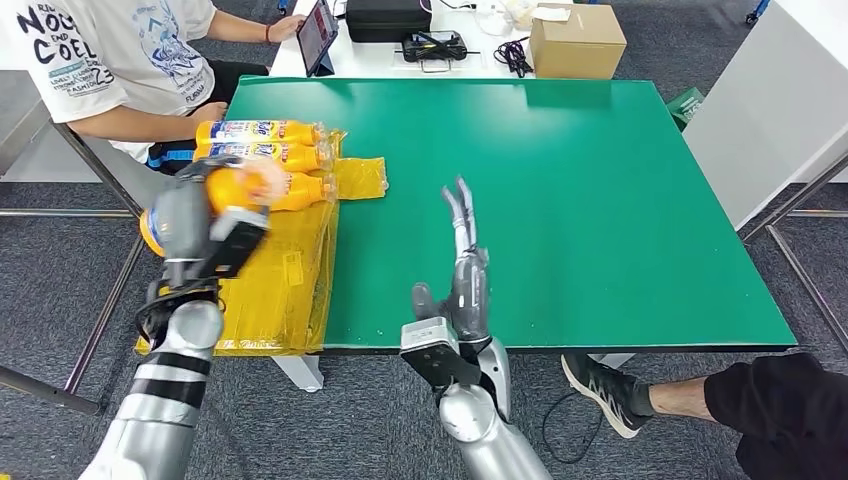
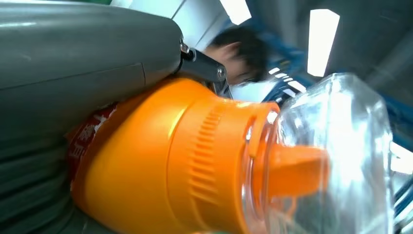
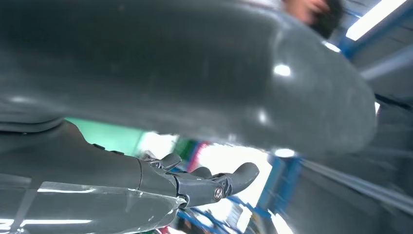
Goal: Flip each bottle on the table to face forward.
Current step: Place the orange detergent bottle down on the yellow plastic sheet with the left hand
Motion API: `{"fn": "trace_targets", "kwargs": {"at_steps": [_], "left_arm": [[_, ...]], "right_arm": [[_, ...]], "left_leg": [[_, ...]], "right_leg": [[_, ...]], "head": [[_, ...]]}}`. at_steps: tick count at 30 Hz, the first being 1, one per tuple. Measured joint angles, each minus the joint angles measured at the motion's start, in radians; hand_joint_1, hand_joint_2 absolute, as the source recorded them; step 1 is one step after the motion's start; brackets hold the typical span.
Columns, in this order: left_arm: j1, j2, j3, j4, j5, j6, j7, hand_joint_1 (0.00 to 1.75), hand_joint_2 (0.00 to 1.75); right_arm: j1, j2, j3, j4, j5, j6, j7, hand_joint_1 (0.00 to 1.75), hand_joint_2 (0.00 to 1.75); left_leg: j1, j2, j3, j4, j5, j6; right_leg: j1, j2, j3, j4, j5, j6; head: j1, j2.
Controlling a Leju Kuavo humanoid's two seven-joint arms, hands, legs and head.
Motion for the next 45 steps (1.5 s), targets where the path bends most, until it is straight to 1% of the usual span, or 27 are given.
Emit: {"fn": "trace_targets", "kwargs": {"at_steps": [2, 5, 7, 9, 13, 20, 25, 29, 35, 42, 43, 45], "left_arm": [[-0.044, 0.01, -0.048, 0.094, -0.17, 0.043, 0.023, 1.75, 1.75], [-0.105, 0.024, -0.118, 0.245, -0.314, 0.06, 0.043, 1.75, 1.75], [-0.137, 0.035, -0.157, 0.331, -0.351, 0.058, 0.046, 1.75, 1.75], [-0.159, 0.045, -0.184, 0.399, -0.352, 0.051, 0.043, 1.75, 1.75], [-0.185, 0.059, -0.208, 0.489, -0.334, 0.036, 0.035, 1.75, 1.75], [-0.204, 0.078, -0.224, 0.553, -0.315, 0.017, 0.041, 1.75, 1.75], [-0.207, 0.094, -0.219, 0.577, -0.221, -0.088, -0.003, 1.75, 1.75], [-0.215, 0.117, -0.212, 0.61, -0.194, -0.168, -0.019, 1.75, 1.75], [-0.226, 0.143, -0.212, 0.662, -0.195, -0.23, -0.021, 1.75, 1.75], [-0.227, 0.147, -0.212, 0.675, -0.197, -0.237, -0.015, 1.75, 1.75], [-0.228, 0.149, -0.213, 0.68, -0.202, -0.235, -0.01, 1.75, 1.75], [-0.235, 0.156, -0.231, 0.707, -0.249, -0.22, 0.027, 1.75, 1.75]], "right_arm": [[0.0, -0.005, 0.012, -0.047, 0.01, 0.003, 0.001, 0.0, 0.0], [-0.001, -0.012, 0.033, -0.086, 0.008, 0.016, 0.003, 0.0, 0.0], [-0.001, -0.016, 0.045, -0.098, -0.002, 0.026, 0.002, 0.0, 0.0], [-0.001, -0.021, 0.054, -0.105, -0.006, 0.03, 0.0, 0.0, 0.0], [0.0, -0.028, 0.069, -0.113, -0.01, 0.036, -0.001, 0.0, 0.0], [0.0, -0.031, 0.076, -0.116, -0.016, 0.042, 0.0, 0.0, 0.0], [0.001, -0.036, 0.078, -0.115, -0.016, 0.067, 0.007, 0.0, 0.0], [0.002, -0.04, 0.08, -0.111, -0.02, 0.089, 0.007, 0.0, 0.0], [0.002, -0.045, 0.083, -0.098, -0.026, 0.11, 0.005, 0.0, 0.0], [0.002, -0.045, 0.085, -0.094, -0.027, 0.115, 0.005, 0.0, 0.0], [0.002, -0.045, 0.086, -0.092, -0.029, 0.118, 0.005, 0.0, 0.0], [0.002, -0.045, 0.089, -0.079, -0.033, 0.131, 0.006, 0.0, 0.0]], "left_leg": [[0.0, 0.001, 0.0, 0.0, 0.0, 0.0], [-0.001, 0.002, 0.0, 0.0, 0.0, 0.0], [0.0, 0.003, 0.0, 0.0, 0.0, 0.0], [0.0, 0.003, 0.0, 0.0, 0.0, 0.0], [0.0, 0.003, 0.0, 0.0, 0.0, 0.0], [0.0, 0.002, 0.0, 0.0, 0.0, 0.0], [0.0, 0.002, 0.0, 0.0, 0.0, 0.0], [0.0, 0.002, 0.0, 0.0, 0.0, 0.0], [0.001, 0.002, 0.0, 0.0, 0.0, 0.0], [0.001, 0.002, 0.0, 0.0, 0.0, 0.0], [0.001, 0.002, 0.0, 0.0, 0.0, 0.0], [0.0, 0.002, 0.0, 0.0, 0.0, 0.0]], "right_leg": [[0.0, 0.001, 0.0, 0.0, 0.0, 0.0], [0.0, 0.001, 0.0, 0.0, 0.001, 0.0], [0.0, 0.002, 0.0, 0.0, 0.001, 0.0], [0.0, 0.002, 0.0, 0.0, 0.001, 0.0], [0.0, 0.002, 0.0, 0.001, 0.001, 0.0], [0.0, 0.002, 0.0, 0.001, 0.0, 0.0], [0.0, 0.002, 0.0, 0.001, 0.0, 0.0], [0.0, 0.002, 0.0, 0.001, 0.0, 0.0], [0.0, 0.001, 0.0, 0.001, 0.0, 0.0], [0.0, 0.001, 0.0, 0.001, 0.0, 0.0], [0.0, 0.002, 0.0, 0.001, 0.0, 0.0], [0.0, 0.002, 0.0, 0.001, 0.0, 0.0]], "head": [[0.0, 0.0], [0.0, 0.0], [0.0, 0.0], [0.0, 0.0], [0.0, 0.0], [0.0, 0.0], [0.0, 0.0], [0.0, 0.0], [0.0, 0.0], [0.0, 0.0], [0.0, 0.0], [0.0, 0.0]]}}
